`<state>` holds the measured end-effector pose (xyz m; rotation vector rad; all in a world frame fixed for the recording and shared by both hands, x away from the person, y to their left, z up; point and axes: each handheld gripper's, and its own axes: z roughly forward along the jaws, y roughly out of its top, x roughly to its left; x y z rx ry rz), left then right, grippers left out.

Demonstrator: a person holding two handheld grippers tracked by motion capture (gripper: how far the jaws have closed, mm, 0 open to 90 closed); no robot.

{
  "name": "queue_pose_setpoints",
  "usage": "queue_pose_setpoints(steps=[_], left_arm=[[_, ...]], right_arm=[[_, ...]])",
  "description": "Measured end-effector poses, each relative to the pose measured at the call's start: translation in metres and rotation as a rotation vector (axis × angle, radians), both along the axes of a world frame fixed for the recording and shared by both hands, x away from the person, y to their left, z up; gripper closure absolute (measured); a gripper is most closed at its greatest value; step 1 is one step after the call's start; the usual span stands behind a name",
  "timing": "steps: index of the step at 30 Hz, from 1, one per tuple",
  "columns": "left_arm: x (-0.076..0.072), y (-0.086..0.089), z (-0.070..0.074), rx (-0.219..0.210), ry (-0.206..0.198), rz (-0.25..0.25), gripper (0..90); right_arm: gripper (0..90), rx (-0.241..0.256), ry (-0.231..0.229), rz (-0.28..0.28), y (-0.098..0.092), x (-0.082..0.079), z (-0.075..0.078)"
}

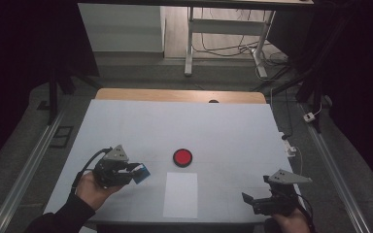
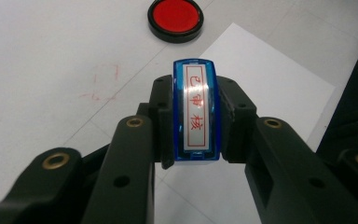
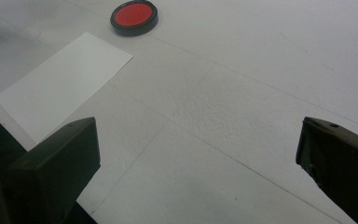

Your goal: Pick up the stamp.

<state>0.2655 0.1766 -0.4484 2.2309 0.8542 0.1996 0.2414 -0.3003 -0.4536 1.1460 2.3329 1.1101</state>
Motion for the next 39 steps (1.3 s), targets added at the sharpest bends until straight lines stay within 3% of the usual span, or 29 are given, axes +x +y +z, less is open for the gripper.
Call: queue_pose_setpoints(steps=[12, 17, 22, 39], left_arm=[[0.011, -0.016, 0.015, -0.05, -0.031, -0.05, 70.3], [0.014, -0.027, 0.022, -0.052, -0.041, -0.073, 70.3], [0.019, -0.035, 0.026, -0.069, -0.031, -0.102, 70.3], [0.023, -0.059, 0.024, -0.092, -0.054, -0.2, 70.4]], right_arm=[[0.0, 0.003, 0.0, 0.001, 0.0, 0.0, 0.0], [0.0, 0.003, 0.001, 0.001, 0.0, 0.001, 0.0], [0.0, 0.004, 0.0, 0.001, 0.0, 0.0, 0.0], [0.0, 0.001, -0.002, 0.003, 0.0, 0.0, 0.0]])
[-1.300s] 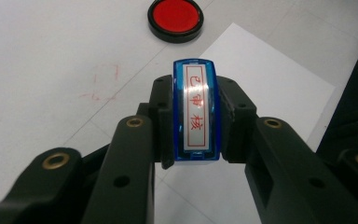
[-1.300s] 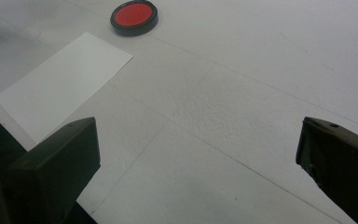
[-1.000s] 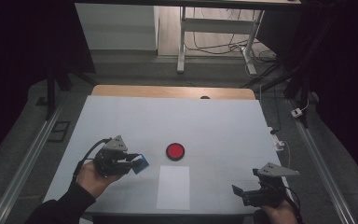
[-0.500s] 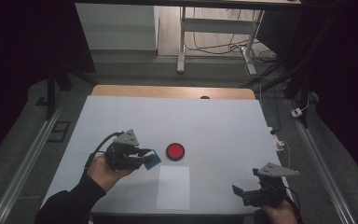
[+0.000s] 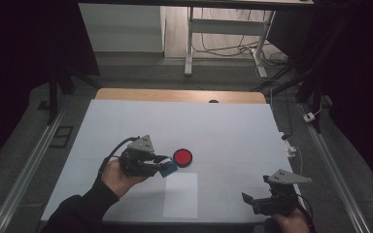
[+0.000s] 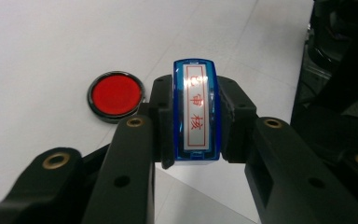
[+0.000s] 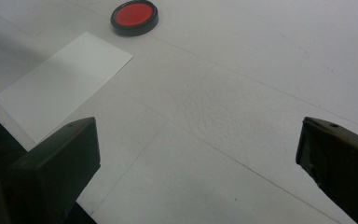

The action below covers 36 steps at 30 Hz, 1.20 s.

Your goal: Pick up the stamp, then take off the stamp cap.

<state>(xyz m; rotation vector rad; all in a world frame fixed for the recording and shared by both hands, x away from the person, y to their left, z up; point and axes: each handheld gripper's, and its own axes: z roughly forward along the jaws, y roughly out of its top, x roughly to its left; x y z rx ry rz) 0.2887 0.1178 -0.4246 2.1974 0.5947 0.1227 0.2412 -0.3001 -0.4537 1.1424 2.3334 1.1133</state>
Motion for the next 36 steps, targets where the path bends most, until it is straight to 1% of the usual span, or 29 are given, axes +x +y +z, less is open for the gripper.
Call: queue_pose_setpoints(steps=[4, 8, 17, 23, 25, 29, 33, 35, 36], left_arm=[[-0.002, -0.003, -0.004, 0.004, -0.006, -0.012, 70.4], [-0.003, -0.006, -0.007, -0.013, 0.01, -0.028, 70.3], [-0.005, -0.012, -0.008, -0.044, 0.023, -0.059, 70.3], [-0.006, -0.013, -0.008, -0.047, 0.023, -0.065, 70.3], [-0.006, -0.013, -0.008, -0.042, 0.015, -0.071, 70.3], [-0.006, -0.012, -0.009, -0.045, 0.021, -0.071, 70.3], [-0.005, -0.011, -0.01, -0.048, 0.011, -0.077, 70.3], [-0.005, -0.011, -0.01, -0.05, 0.002, -0.075, 70.3], [-0.004, -0.011, -0.01, -0.049, 0.002, -0.073, 70.3]], right_arm=[[0.0, -0.001, -0.002, 0.003, 0.0, 0.0, 0.0], [0.0, -0.002, -0.003, 0.004, 0.0, 0.0, 0.0], [0.0, -0.004, -0.004, 0.004, 0.0, -0.001, 0.0], [0.0, -0.001, -0.01, 0.005, 0.0, -0.001, 0.0], [0.0, -0.01, -0.011, 0.003, 0.0, -0.001, 0.0], [0.0, -0.015, -0.023, 0.005, 0.001, -0.003, 0.001], [0.0, 0.004, -0.032, 0.011, 0.0, -0.004, 0.002], [0.0, 0.024, -0.034, 0.016, 0.001, -0.003, 0.003], [0.0, 0.021, -0.036, 0.024, 0.002, -0.003, 0.003]])
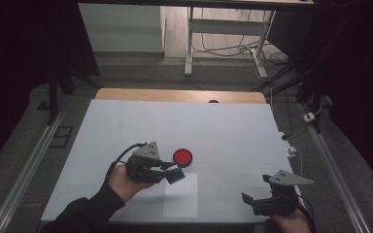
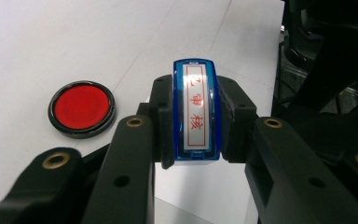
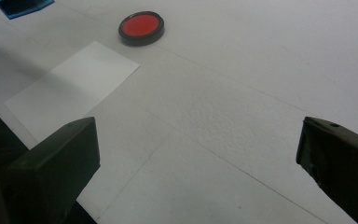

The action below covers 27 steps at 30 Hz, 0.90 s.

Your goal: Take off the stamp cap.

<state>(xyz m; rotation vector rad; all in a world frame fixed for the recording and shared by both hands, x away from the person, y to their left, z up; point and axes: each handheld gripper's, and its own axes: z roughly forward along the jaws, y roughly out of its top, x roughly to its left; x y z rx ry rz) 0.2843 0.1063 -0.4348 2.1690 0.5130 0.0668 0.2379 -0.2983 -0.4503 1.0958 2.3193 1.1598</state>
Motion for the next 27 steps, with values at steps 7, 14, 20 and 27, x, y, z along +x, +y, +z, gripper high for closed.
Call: queue_pose_setpoints(steps=[7, 14, 20, 27], left_arm=[[0.002, -0.001, -0.003, 0.001, 0.009, 0.01, 70.3], [0.003, -0.001, -0.004, 0.004, 0.007, 0.019, 70.3], [0.003, -0.001, -0.003, 0.011, -0.007, 0.024, 70.3], [0.003, 0.002, -0.001, 0.007, 0.016, 0.036, 70.3]], right_arm=[[0.0, -0.006, -0.029, 0.063, 0.009, 0.0, 0.002], [0.0, -0.009, -0.039, 0.105, 0.017, 0.003, 0.002], [0.0, 0.051, -0.03, 0.136, 0.027, 0.006, 0.0], [0.0, 0.047, -0.022, 0.221, 0.044, 0.011, -0.003]])
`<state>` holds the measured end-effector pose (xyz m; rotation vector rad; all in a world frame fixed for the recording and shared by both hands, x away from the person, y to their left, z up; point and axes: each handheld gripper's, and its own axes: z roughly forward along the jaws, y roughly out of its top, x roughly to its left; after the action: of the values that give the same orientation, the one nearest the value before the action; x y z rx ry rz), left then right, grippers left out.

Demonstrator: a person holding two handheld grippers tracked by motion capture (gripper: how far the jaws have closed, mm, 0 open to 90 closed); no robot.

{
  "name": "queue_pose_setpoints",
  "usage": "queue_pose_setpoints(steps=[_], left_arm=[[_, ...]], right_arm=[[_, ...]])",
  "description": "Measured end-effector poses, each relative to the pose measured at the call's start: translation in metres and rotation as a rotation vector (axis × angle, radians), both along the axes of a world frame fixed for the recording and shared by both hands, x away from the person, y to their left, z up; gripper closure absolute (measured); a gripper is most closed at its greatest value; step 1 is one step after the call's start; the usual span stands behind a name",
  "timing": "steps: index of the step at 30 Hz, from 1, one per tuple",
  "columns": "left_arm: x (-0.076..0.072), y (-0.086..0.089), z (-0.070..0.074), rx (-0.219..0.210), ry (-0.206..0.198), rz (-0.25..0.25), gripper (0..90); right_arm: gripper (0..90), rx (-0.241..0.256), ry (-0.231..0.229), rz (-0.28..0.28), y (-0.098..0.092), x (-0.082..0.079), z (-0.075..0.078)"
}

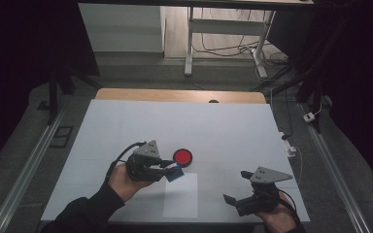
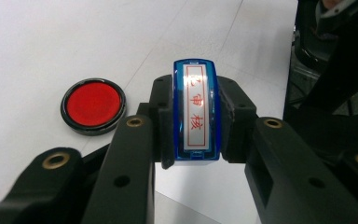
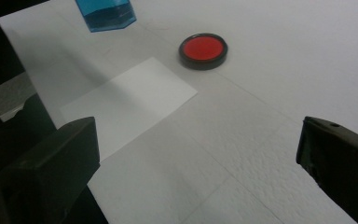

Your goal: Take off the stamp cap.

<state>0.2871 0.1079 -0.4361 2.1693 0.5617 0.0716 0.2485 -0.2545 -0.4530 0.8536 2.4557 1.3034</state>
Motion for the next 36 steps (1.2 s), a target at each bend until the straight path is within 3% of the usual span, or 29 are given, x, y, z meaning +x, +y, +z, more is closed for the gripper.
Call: queue_pose_setpoints(steps=[4, 9, 14, 19, 27, 36], left_arm=[[-0.001, 0.001, 0.001, 0.001, 0.001, 0.004, 70.3], [-0.001, 0.002, 0.001, 0.002, -0.001, -0.005, 70.3], [-0.001, 0.001, 0.0, 0.0, 0.001, -0.028, 70.3], [-0.001, 0.002, 0.0, -0.006, -0.006, -0.046, 70.3], [-0.001, 0.001, 0.0, -0.002, -0.018, -0.066, 70.3], [-0.002, 0.001, 0.002, -0.016, -0.026, -0.078, 70.3]], right_arm=[[0.0, 0.052, 0.017, 0.035, 0.005, 0.004, -0.001], [0.0, 0.067, 0.022, 0.068, 0.012, 0.007, -0.001], [0.0, 0.041, 0.028, 0.092, 0.022, 0.011, -0.003], [0.0, -0.02, 0.014, 0.119, 0.033, 0.013, -0.006], [0.0, -0.037, -0.003, 0.156, 0.05, 0.015, -0.006], [0.0, -0.028, 0.027, 0.187, 0.065, 0.02, -0.006]])
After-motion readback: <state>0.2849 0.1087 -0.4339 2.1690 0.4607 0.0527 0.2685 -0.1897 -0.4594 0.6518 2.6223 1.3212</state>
